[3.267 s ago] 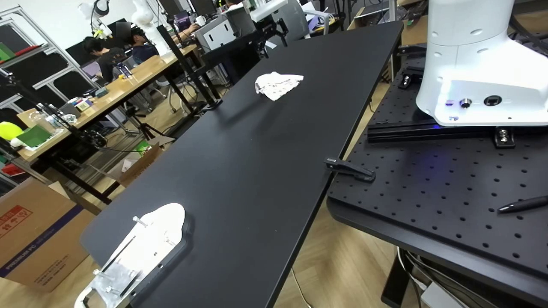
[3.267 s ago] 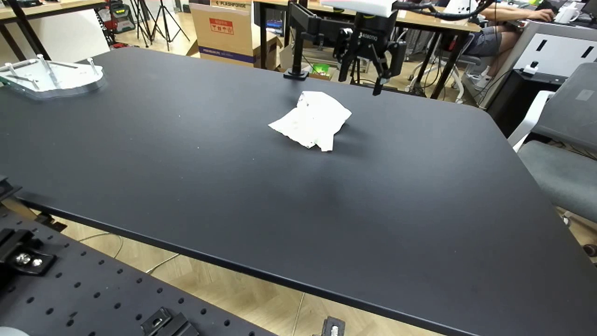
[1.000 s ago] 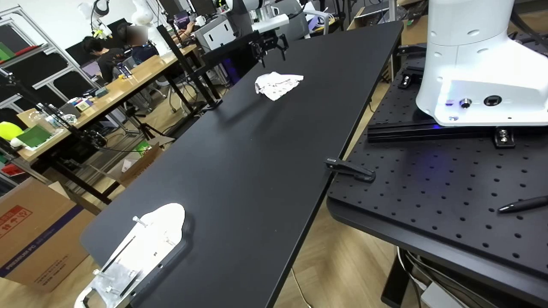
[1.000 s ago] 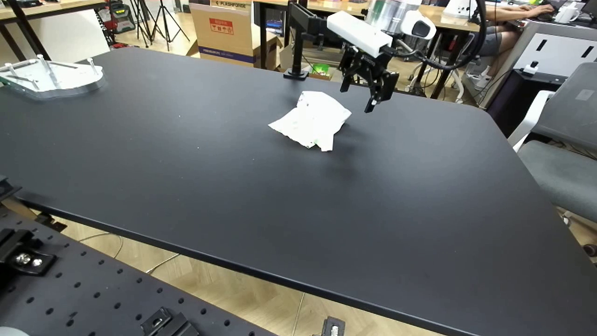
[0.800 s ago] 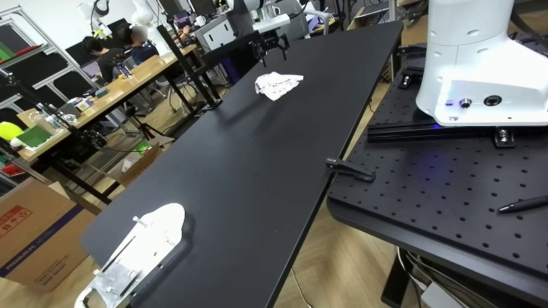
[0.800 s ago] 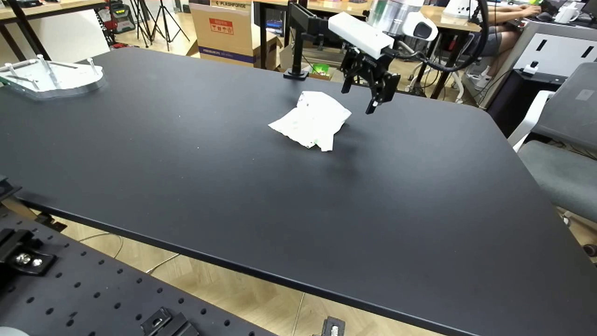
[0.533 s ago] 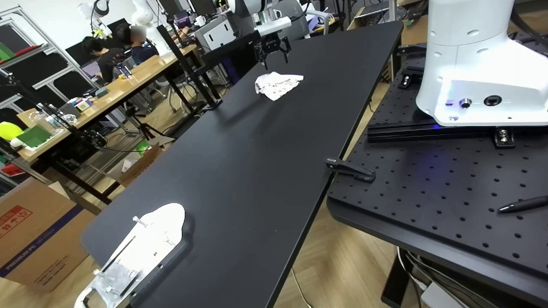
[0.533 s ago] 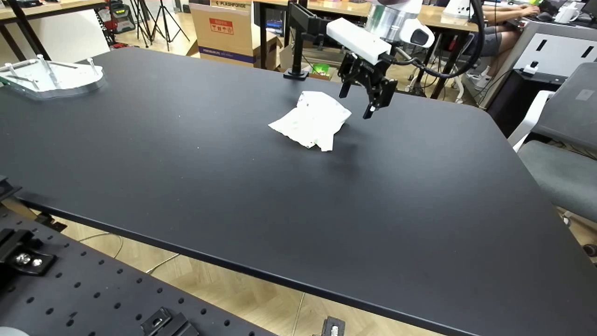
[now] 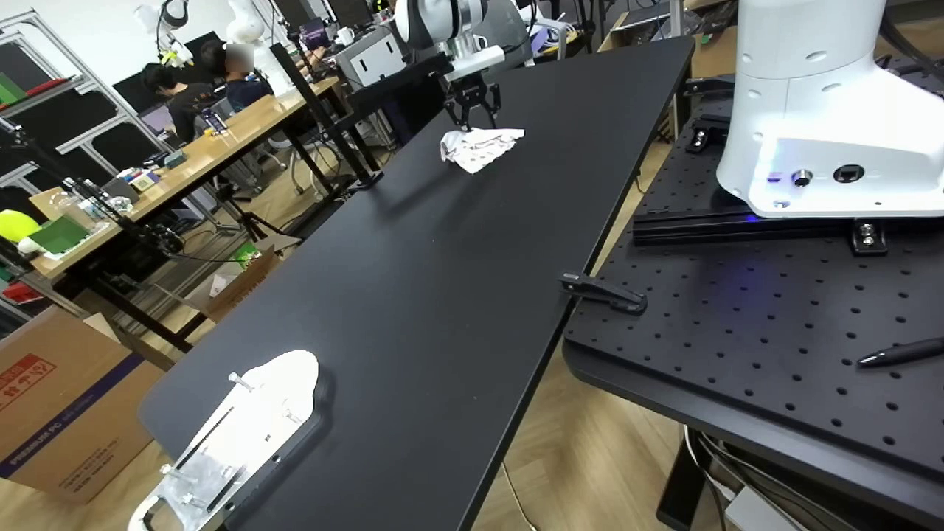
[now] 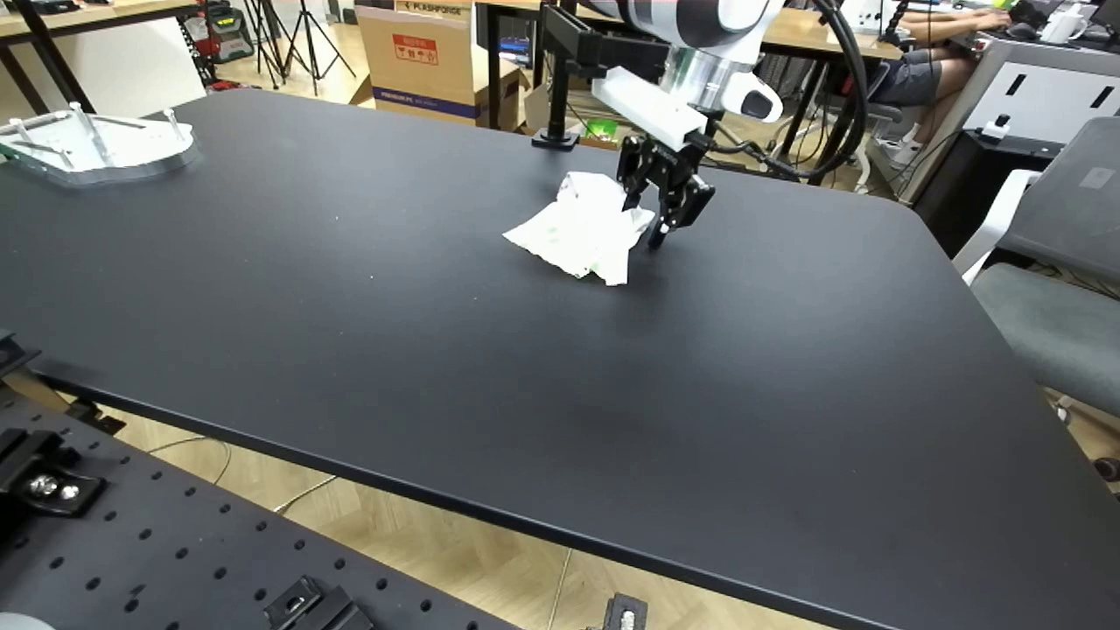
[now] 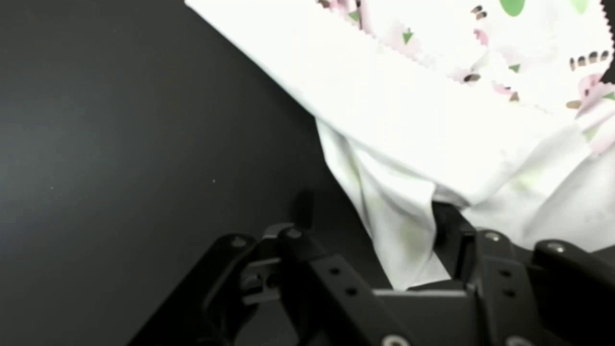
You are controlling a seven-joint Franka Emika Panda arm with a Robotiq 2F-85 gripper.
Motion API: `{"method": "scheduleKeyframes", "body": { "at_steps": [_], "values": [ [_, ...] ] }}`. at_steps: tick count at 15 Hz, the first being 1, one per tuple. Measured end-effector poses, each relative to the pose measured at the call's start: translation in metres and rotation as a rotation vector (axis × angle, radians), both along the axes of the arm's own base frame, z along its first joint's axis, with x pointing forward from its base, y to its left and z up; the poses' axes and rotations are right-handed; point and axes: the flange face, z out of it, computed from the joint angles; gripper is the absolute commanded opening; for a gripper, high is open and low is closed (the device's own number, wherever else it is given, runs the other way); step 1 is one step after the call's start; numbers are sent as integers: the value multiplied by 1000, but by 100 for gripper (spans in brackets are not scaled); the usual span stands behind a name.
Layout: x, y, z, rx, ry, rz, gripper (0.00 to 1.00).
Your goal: Pick the cloth on the table and put it on the black stand
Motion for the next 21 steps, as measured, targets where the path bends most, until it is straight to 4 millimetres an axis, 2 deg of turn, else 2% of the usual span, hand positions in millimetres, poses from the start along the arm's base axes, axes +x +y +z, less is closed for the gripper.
{"method": "scheduleKeyframes", "body": {
  "at_steps": [4, 5, 10, 13, 17, 21],
  "values": [
    [1, -2, 4, -3, -7, -1, 5],
    [2, -3, 6, -4, -11, -2, 1],
    [6, -13, 36, -15, -53, -14, 1],
    [8, -18, 67, -25, -78, -14, 1],
    [10, -19, 122, -53, -90, 20, 1],
    [10, -3, 183, -90, -72, 98, 1]
  ]
}}
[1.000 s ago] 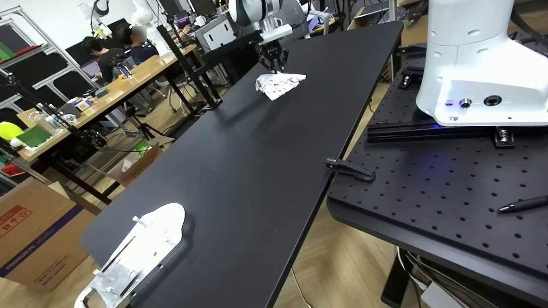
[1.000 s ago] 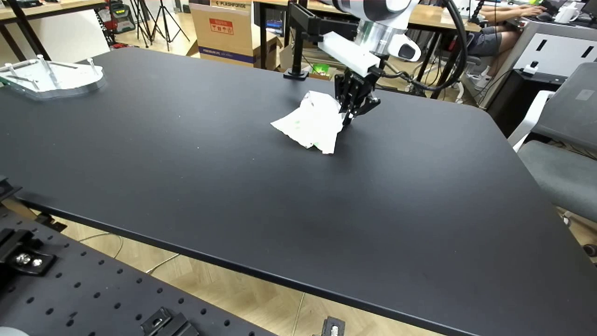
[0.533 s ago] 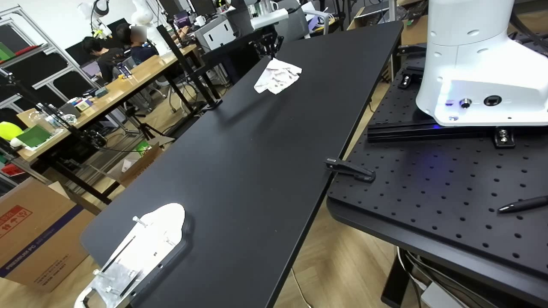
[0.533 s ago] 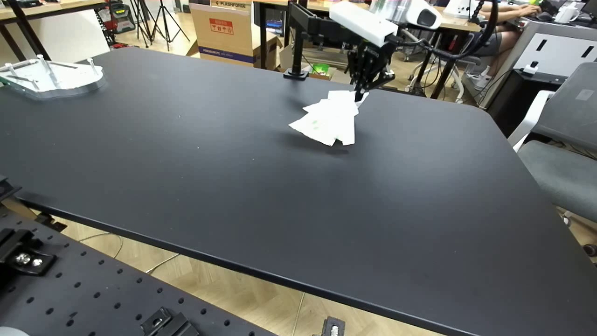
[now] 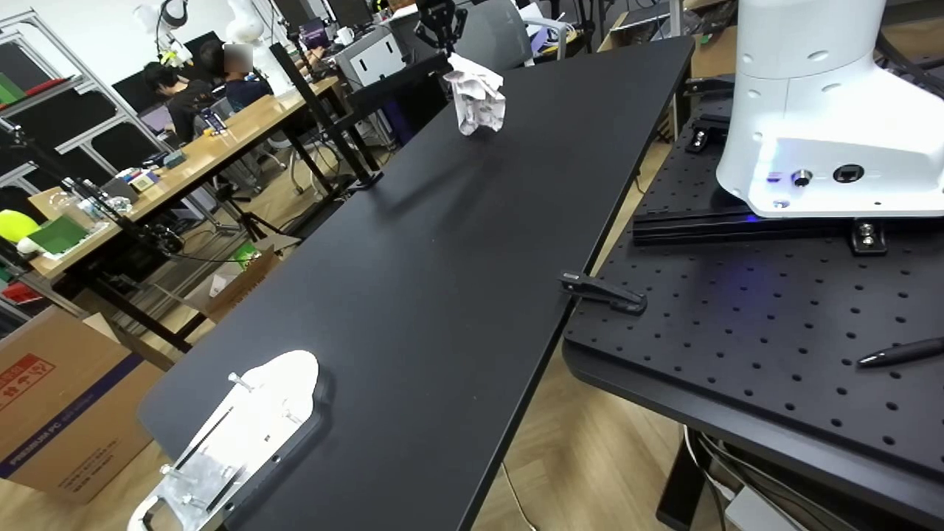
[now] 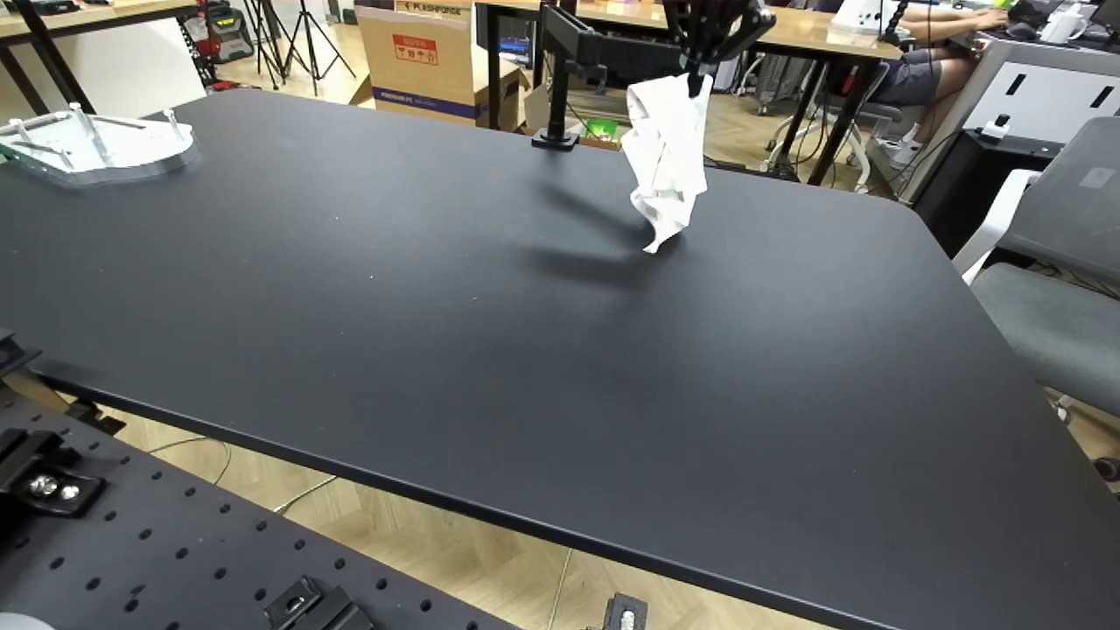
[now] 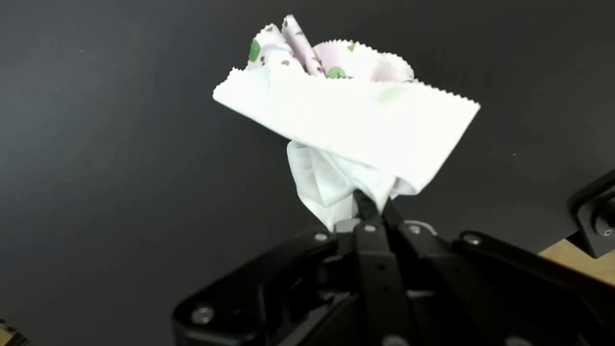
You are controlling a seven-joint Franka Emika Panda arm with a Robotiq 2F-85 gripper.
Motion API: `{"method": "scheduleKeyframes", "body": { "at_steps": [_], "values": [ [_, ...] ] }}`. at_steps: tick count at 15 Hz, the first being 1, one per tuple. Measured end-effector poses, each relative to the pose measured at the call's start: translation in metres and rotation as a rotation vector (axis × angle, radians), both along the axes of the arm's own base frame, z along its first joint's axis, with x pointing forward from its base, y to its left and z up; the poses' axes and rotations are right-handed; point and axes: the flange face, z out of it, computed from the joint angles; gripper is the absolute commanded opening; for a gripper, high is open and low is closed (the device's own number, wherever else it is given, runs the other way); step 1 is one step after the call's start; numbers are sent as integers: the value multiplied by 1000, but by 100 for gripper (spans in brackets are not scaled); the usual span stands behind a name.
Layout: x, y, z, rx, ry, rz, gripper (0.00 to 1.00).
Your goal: Pick the cloth on the table and put it on the black stand
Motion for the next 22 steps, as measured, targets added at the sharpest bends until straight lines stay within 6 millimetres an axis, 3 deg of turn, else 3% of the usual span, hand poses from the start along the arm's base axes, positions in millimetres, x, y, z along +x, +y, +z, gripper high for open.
{"method": "scheduleKeyframes", "body": {
  "at_steps": [5, 9, 12, 14, 16, 18, 22],
  "values": [
    [11, 47, 81, -60, -2, 122, 1],
    [29, 105, 142, -116, -34, 237, 1],
    [37, 152, 173, -147, -47, 319, 1],
    [40, 179, 177, -156, -47, 364, 1],
    [41, 196, 170, -155, -38, 392, 1],
    [43, 201, 156, -149, -18, 400, 1],
    [39, 190, 117, -136, 52, 398, 1]
  ]
}}
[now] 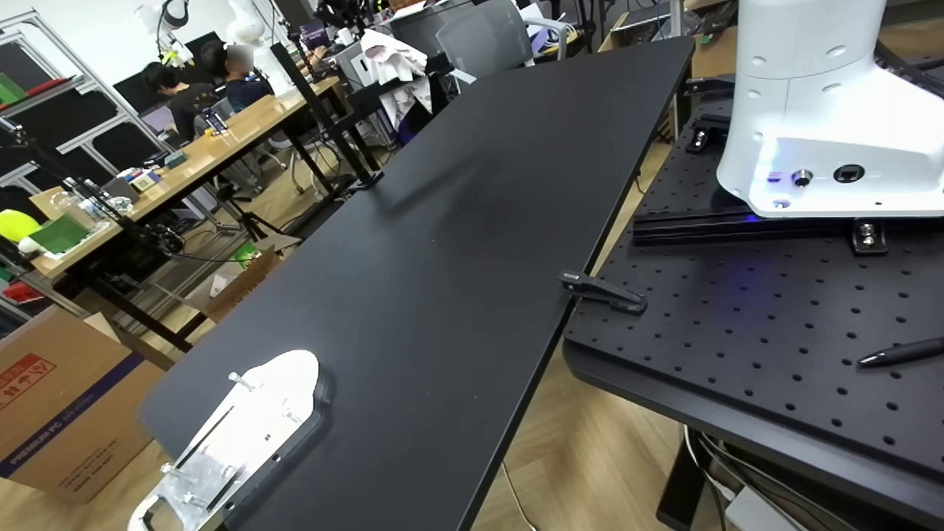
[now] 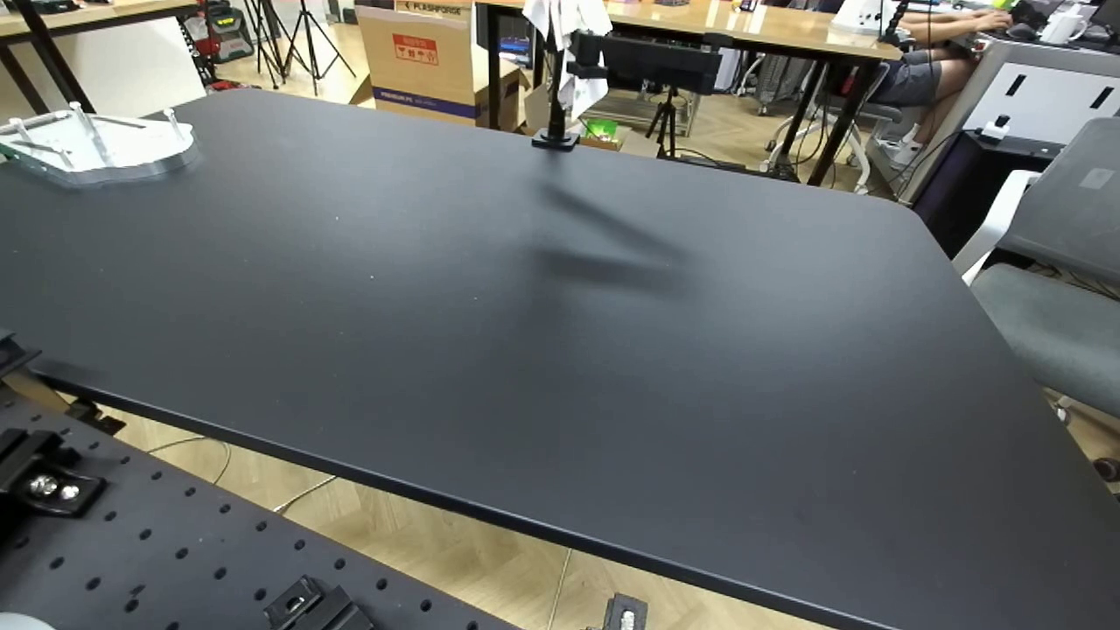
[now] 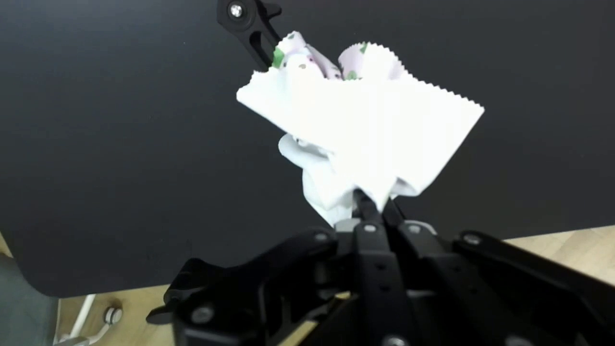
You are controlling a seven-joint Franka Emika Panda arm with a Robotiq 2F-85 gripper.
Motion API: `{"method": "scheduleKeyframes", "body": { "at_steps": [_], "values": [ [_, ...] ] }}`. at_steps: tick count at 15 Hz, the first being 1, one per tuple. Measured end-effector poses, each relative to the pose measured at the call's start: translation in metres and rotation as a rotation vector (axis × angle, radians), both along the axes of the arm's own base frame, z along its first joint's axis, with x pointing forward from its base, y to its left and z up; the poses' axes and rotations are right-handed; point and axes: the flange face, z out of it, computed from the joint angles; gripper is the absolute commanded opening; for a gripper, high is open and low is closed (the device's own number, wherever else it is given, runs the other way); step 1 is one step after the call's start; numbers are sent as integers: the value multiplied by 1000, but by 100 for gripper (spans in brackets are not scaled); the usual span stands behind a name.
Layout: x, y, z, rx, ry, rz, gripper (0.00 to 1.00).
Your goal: Pick the cloth on the table and put it on the black stand
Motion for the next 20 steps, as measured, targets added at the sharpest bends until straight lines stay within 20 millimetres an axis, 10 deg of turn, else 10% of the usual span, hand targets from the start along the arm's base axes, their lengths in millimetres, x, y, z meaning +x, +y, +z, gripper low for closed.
{"method": "scheduleKeyframes", "body": {
  "at_steps": [10, 11, 20],
  "values": [
    [-14, -4, -70, -4, 136, 46, 1],
    [-14, -3, -71, -7, 138, 52, 28],
    [-13, 7, -64, -46, 130, 89, 83]
  ]
}}
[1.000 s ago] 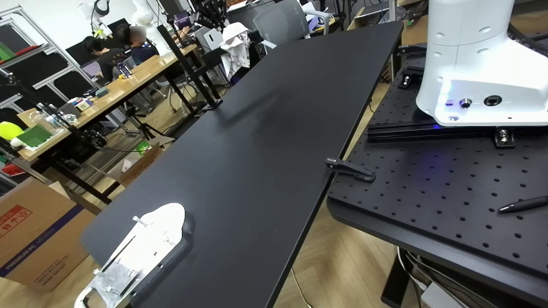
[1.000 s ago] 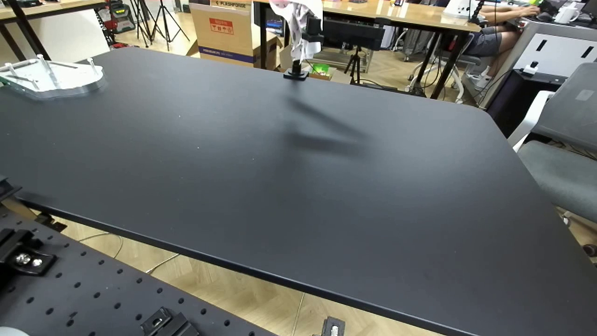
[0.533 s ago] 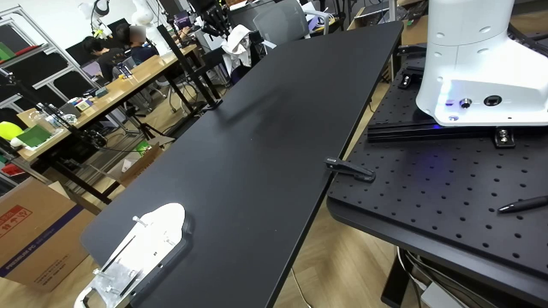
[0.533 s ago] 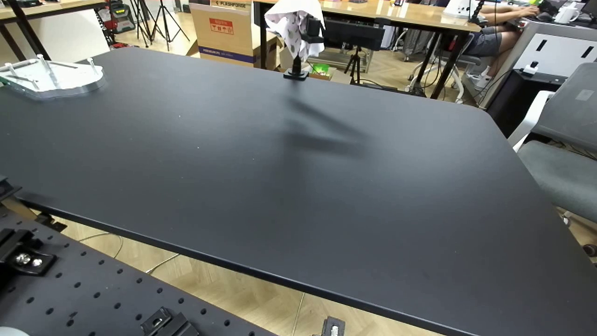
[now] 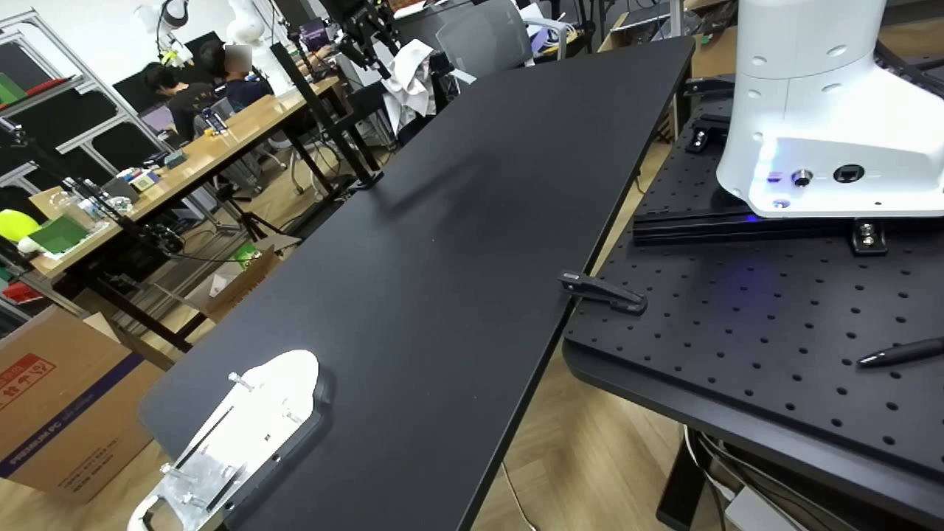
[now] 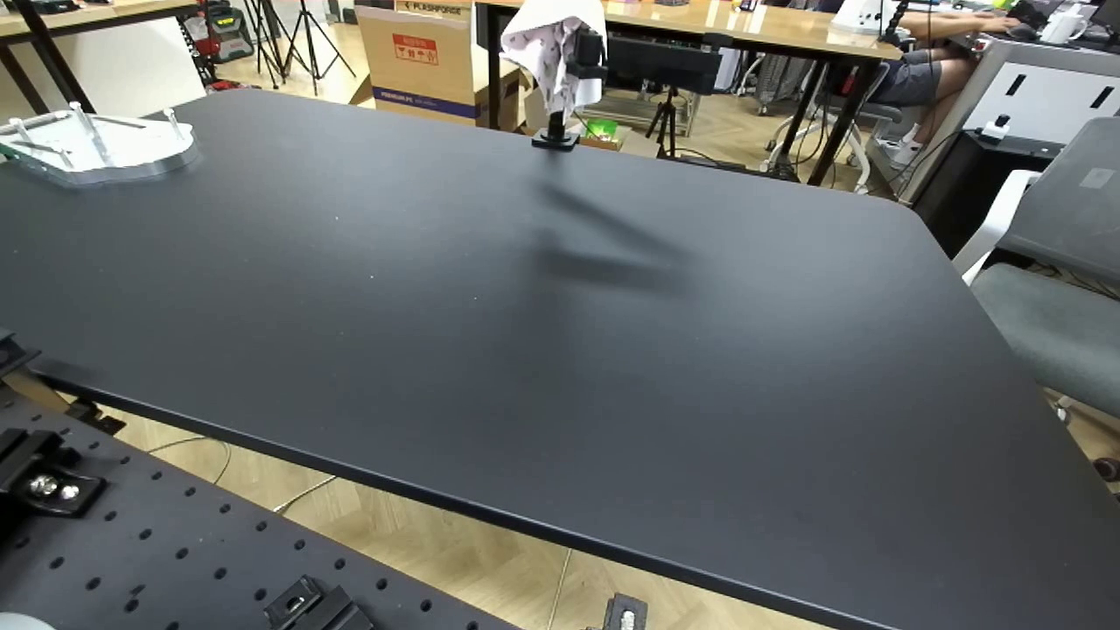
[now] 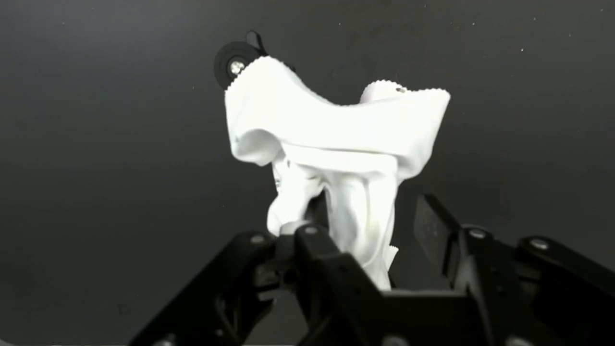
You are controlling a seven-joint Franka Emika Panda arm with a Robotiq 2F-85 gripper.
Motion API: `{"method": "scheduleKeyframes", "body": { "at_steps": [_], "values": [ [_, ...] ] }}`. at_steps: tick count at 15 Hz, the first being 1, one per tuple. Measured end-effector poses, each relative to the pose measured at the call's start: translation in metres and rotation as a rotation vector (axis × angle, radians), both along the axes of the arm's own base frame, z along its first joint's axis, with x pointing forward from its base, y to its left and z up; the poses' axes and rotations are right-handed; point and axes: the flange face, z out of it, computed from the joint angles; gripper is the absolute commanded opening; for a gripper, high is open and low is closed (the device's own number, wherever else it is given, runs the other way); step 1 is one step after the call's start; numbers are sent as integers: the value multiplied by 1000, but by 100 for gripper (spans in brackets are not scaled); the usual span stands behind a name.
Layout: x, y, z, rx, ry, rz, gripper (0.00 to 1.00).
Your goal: Pick the cloth on the table and put it on the black stand
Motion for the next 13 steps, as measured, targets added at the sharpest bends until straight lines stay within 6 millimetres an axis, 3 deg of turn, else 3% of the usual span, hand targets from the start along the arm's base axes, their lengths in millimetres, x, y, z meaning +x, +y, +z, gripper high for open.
{"method": "scheduleKeyframes", "body": {
  "at_steps": [3, 9, 13],
  "values": [
    [0, 4, 12, -20, -19, 19, 99],
    [-1, 22, 48, -45, -72, 63, 100],
    [-7, 28, 54, -37, -44, 83, 100]
  ]
}}
